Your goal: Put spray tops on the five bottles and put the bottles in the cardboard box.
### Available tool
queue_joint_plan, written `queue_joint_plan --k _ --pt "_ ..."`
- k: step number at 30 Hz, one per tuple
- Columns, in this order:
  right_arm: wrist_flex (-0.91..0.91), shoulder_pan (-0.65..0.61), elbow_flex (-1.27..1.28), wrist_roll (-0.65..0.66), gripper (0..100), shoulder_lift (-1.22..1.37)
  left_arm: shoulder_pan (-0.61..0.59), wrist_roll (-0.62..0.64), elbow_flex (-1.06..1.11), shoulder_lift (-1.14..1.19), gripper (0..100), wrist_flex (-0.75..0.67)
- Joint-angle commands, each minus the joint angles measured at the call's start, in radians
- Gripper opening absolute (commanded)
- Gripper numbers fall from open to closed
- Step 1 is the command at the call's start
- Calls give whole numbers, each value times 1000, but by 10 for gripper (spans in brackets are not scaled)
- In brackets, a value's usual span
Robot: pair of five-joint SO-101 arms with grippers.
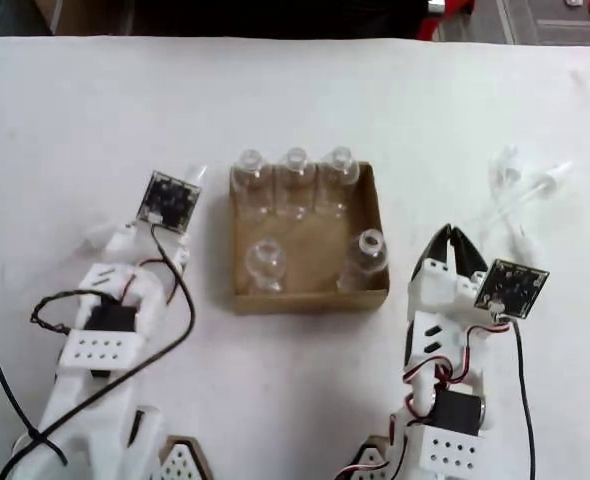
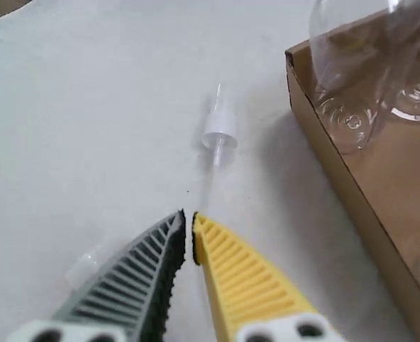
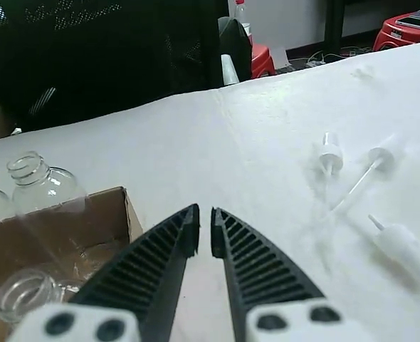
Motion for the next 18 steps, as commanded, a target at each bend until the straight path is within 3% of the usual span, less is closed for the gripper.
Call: queue_joint_plan --k 1,11,18 --pt "7 -10 9 18 15 2 2 -15 -55 7 22 8" --pt "5 -12 9 20 15 2 -5 -6 -54 7 23 2" --pt "-33 -10 9 20 15 -5 -81 124 -61 4 24 -2"
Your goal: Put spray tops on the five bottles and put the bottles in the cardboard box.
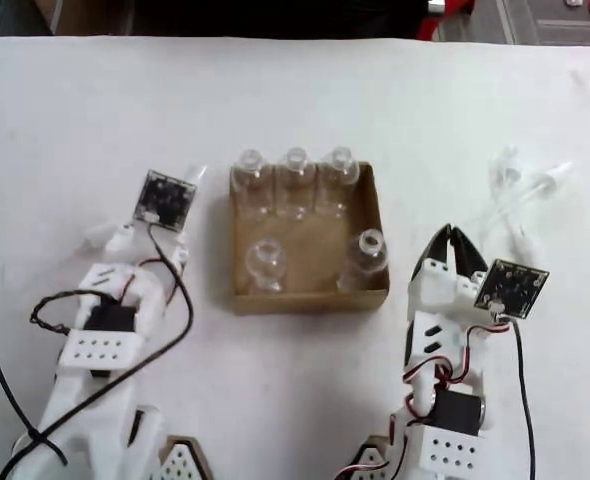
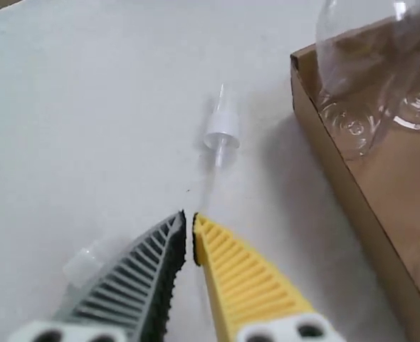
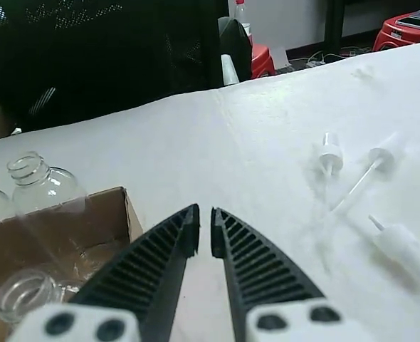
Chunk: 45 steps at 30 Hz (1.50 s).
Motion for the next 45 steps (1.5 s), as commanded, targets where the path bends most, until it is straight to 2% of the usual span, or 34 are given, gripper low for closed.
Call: queue_joint_plan --k 1,9,13,18,23,26,31,38,45 --pt "-38 -10 9 20 15 -4 -67 77 -61 4 24 -14" --pt "-38 -50 9 21 15 2 -87 109 -54 7 24 -49" --pt "-68 -38 9 123 44 10 -85 109 -54 7 24 -51" --pt "-108 -94 -9 137 48 117 -76 115 -52 8 24 -54" --pt "71 -191 -253 183 45 358 -24 106 -12 8 24 -103" --pt "110 -150 -368 181 45 519 -22 106 12 8 24 -161" --pt "42 -36 -457 80 45 757 -19 106 18 8 24 -176" --pt "45 -39 -689 83 45 1225 -18 106 18 8 24 -176" --pt "189 -35 -927 133 43 1543 -18 107 20 8 24 -175"
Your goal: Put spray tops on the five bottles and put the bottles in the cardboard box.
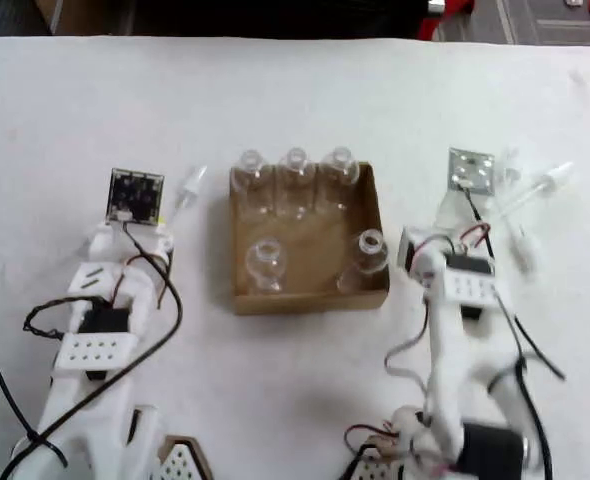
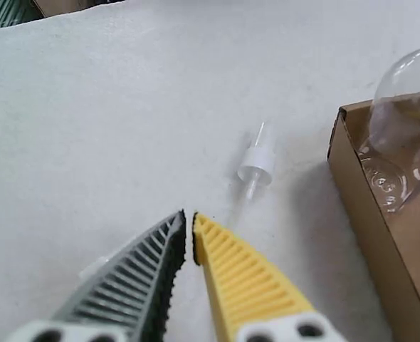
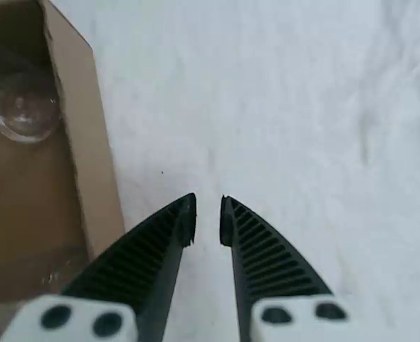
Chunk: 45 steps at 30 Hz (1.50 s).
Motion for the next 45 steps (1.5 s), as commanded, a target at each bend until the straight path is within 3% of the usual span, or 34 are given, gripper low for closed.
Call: queue_joint_plan --k 1,20,40,45 --pt "48 18 -126 18 35 101 13 11 -9 2 24 -25" --pt "117 -85 -124 43 17 125 13 11 -11 1 24 -26" --pt "128 -127 -107 87 17 125 13 11 -12 1 24 -26" --pt "120 -87 -115 87 17 125 12 11 -12 1 24 -26"
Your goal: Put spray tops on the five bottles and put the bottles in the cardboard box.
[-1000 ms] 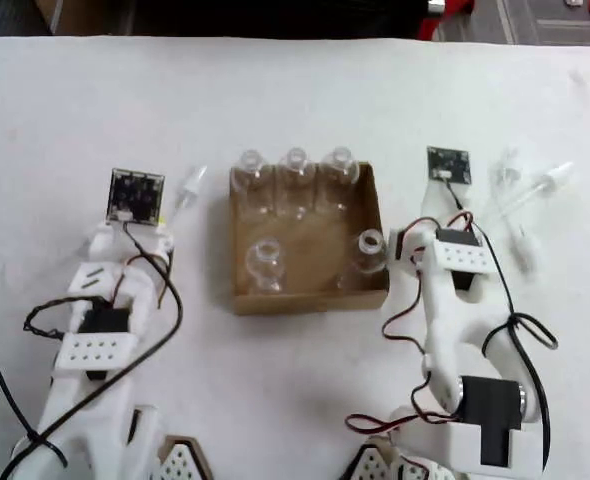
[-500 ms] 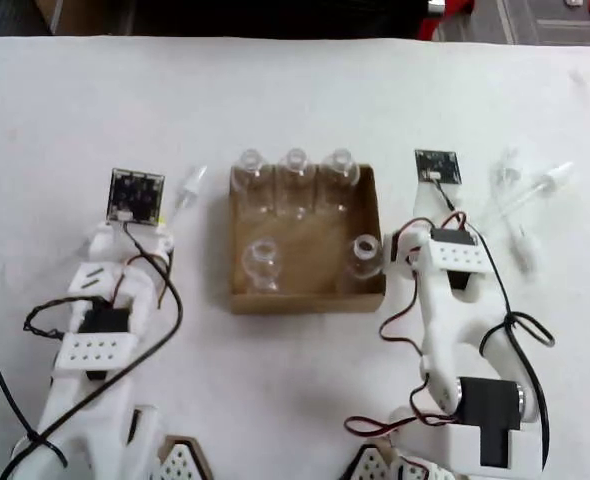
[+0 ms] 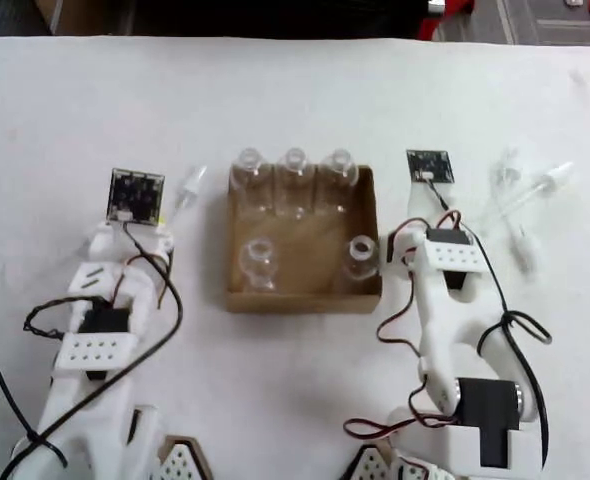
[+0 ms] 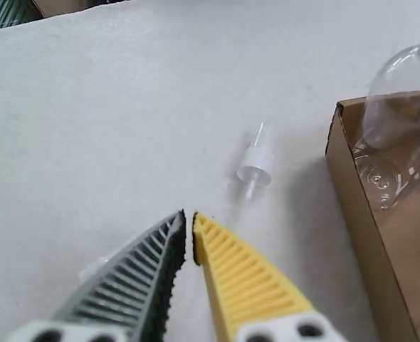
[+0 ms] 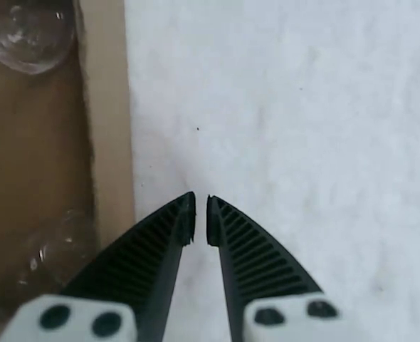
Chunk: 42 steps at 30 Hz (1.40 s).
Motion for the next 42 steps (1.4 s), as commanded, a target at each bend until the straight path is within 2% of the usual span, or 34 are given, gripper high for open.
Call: queue_joint_plan --k 1,9,15,24,30,34,38,42 --pt "-2 13 -18 12 17 -22 12 11 -12 1 24 -26" --pt "-24 39 -18 11 17 -22 10 11 -11 1 24 -25" --pt "-85 137 -20 -157 18 -22 7 11 -14 1 24 -23" --pt "-182 150 -9 -173 18 -10 5 11 -17 1 24 -14" --pt "-165 162 -11 -161 21 -13 8 -61 -164 2 48 238" --pt "-139 176 -17 -84 82 -21 -7 -66 -239 2 50 328" --pt "-139 176 -17 -86 136 -21 -10 -68 -367 2 50 486" --pt "-159 176 -17 -86 144 -15 -4 -187 -534 4 50 677"
